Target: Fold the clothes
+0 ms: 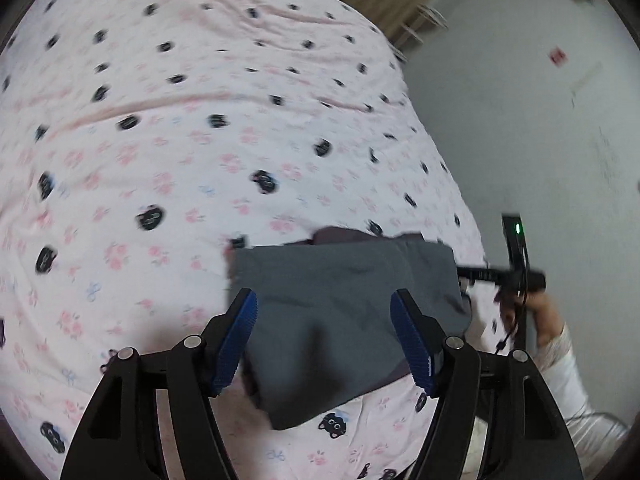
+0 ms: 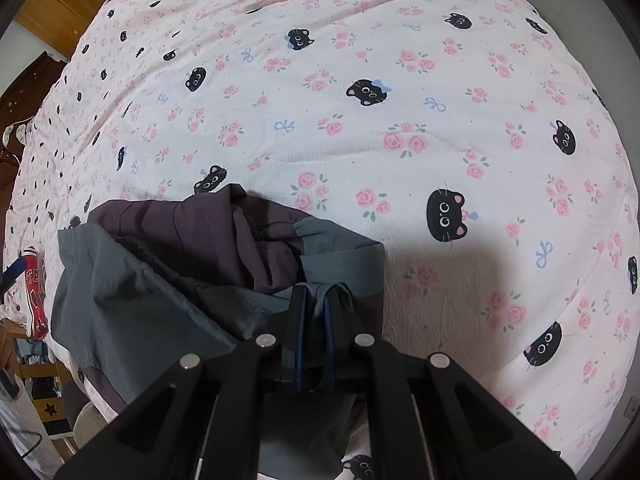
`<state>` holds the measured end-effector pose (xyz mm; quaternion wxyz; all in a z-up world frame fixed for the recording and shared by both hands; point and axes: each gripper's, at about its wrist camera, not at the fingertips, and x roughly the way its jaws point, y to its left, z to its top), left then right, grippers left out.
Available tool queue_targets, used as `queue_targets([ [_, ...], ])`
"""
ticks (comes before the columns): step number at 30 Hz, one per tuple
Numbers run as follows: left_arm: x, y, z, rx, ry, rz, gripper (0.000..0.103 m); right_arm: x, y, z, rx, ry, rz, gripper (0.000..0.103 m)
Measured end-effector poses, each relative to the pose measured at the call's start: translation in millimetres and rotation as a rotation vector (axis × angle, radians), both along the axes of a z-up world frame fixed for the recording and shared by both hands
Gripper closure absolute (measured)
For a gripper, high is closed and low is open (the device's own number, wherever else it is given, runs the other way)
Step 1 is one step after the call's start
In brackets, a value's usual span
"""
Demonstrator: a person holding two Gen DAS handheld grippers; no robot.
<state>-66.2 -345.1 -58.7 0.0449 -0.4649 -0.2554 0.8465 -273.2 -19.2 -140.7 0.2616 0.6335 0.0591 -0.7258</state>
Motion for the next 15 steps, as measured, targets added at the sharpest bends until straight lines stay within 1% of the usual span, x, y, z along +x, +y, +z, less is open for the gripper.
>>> queue_targets([
  [2,-7.8,19.3,-5.9,-0.028,-0.018,-0.046,0.039,-0.7,-0.6,2.0,-0.001,0.003,-0.001,0.094],
  [4,-14.3,30.8,-15.7,-0.057,-0.051,-0.062,0.039,-1.2,-0.6,3.6,-0.001,0.006,-0.003,0.094],
  [6,-23.7,40.3,-29.0,-0.108,-0.089,-0.06,0.039,-2.0,-0.8,4.6,-0.001,0.008,-0.003,0.094],
  [10,-41.5,46.8,-61.4,-0.195,-0.174,-0.016,0.039,-4.1,-1.1,5.7,0.001,0.009,-0.003,0.094],
  [12,-46.6,46.4,-75.9,-0.202,-0.204,-0.003,0.039,-5.5,-0.6,5.7,0.002,0.009,-0.004,0.094],
  [15,-51.9,47.5,-95.0,-0.191,-0.241,0.011,0.039,-8.2,1.1,5.8,0.0,0.009,-0.012,0.094],
])
